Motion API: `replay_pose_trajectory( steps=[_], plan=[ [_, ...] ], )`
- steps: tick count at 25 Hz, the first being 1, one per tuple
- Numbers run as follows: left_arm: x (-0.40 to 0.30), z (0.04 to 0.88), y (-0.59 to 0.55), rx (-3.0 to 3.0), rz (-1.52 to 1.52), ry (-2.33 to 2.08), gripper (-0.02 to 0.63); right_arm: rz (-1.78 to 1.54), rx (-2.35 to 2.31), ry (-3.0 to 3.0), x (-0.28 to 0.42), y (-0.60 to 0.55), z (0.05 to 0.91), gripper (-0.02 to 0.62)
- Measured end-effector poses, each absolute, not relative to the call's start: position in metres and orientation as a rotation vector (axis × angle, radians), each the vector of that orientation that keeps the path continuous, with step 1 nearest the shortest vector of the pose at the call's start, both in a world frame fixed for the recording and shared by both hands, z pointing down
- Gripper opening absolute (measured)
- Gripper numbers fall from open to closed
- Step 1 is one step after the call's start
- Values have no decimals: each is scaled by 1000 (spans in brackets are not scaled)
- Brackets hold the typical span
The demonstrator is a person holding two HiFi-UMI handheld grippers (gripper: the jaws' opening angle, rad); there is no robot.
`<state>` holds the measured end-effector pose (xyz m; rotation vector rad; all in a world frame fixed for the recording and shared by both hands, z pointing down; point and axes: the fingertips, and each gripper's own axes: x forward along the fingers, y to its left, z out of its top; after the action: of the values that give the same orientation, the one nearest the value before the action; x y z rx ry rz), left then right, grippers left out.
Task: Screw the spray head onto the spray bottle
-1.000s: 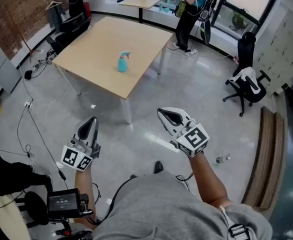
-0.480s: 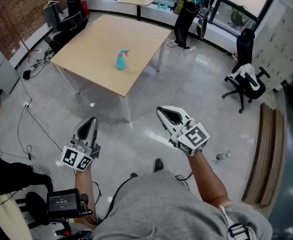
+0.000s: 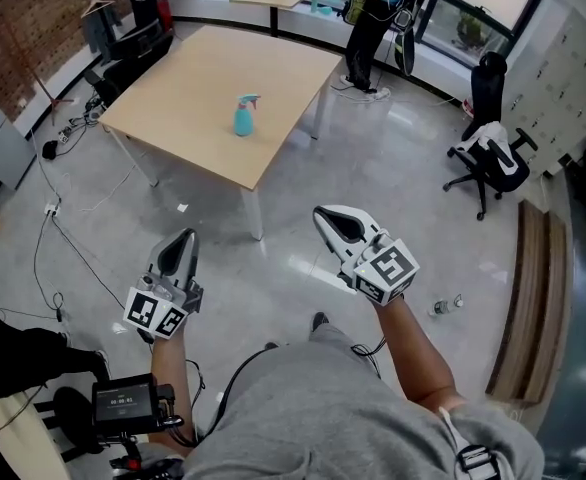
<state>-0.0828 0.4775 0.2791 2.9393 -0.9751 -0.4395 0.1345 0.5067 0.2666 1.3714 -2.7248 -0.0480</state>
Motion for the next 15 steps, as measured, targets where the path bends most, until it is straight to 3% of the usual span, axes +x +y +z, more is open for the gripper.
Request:
replay_pose_trajectory(
  steps=[15],
  plan=[
    [-76, 301, 402, 2899, -422, -929, 11, 7, 1380, -2715, 129, 433, 281, 6]
  ],
)
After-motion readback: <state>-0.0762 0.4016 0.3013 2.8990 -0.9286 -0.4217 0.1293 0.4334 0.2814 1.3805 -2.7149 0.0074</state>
